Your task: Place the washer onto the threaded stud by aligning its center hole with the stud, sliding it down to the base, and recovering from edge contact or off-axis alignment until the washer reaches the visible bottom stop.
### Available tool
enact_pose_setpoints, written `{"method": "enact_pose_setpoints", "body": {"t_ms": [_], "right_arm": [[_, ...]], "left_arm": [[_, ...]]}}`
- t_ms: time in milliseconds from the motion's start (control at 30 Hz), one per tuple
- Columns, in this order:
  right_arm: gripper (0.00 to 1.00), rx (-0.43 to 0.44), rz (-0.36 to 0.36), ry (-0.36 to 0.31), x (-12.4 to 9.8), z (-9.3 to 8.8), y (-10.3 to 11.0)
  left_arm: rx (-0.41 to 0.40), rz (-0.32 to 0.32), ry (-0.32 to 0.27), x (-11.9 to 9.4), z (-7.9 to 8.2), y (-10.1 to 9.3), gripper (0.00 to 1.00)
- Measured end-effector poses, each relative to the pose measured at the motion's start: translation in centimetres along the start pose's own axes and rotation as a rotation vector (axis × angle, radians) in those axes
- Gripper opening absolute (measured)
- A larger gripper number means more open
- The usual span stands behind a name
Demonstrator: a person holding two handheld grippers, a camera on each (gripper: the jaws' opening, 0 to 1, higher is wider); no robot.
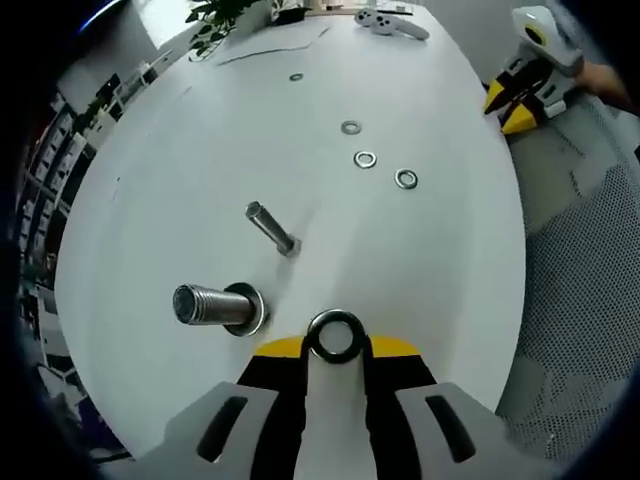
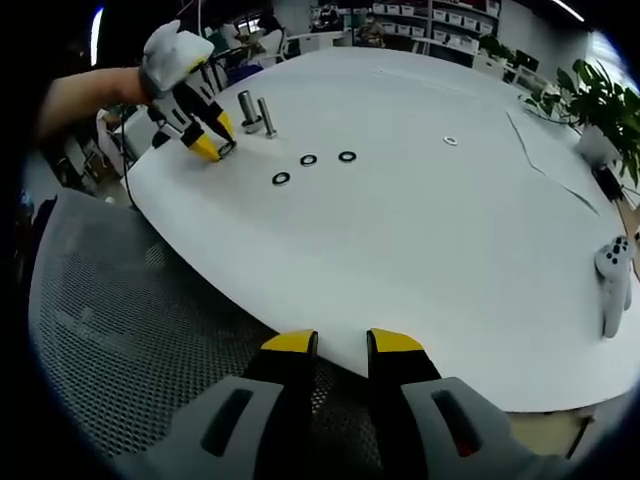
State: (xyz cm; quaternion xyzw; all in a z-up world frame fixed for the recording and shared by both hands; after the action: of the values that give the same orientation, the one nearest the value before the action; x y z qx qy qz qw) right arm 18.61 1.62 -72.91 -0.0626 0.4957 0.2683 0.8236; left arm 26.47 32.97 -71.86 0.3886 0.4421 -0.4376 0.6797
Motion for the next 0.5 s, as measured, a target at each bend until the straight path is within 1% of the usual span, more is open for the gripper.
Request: {"method": "enact_pose_setpoints", "body": {"t_ms": [167,267,333,433,500], "right_arm": [[0.23,0.003,-0.001,-0.002,0.0,0.0,0.0],[0.23,-0.003,0.0,0.0,0.0,0.0,0.0],[0.23,-0.004,0.002,-0.001,0.0,0.0,0.0],[0.23,-0.002,0.001,-0.002,0.0,0.0,0.0],[0.23,0.001,0.0,-0.006,0.0,0.0,0.0]], "left_arm": [[-0.011,0.027,-0.024,-1.2,0.2,0.5,0.19],[-0.026,0.031,-0.03,-2.0,0.3,0.8,0.19],[-0.022,0.051,-0.035,-2.6,0.4,1.1,0.19],[-0.033,0.065,-0.047,-3.5,0.6,1.5,0.19],[-0.036,0.08,-0.05,-3.7,0.6,1.8,0.19]]}}
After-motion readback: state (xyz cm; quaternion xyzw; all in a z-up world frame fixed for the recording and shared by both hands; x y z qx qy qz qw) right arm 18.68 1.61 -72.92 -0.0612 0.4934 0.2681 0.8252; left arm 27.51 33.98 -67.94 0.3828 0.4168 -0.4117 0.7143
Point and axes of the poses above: the point that each gripper's makers call its tool centre point, and the gripper's own axes: x roughly forward along the fingers, y roughly to its left, z roughly out of its top, the point moved 7 cm from there along -x, roughly backward along the fingers, and after that the axes turned 11 degrees about x, right-handed, at the moved point
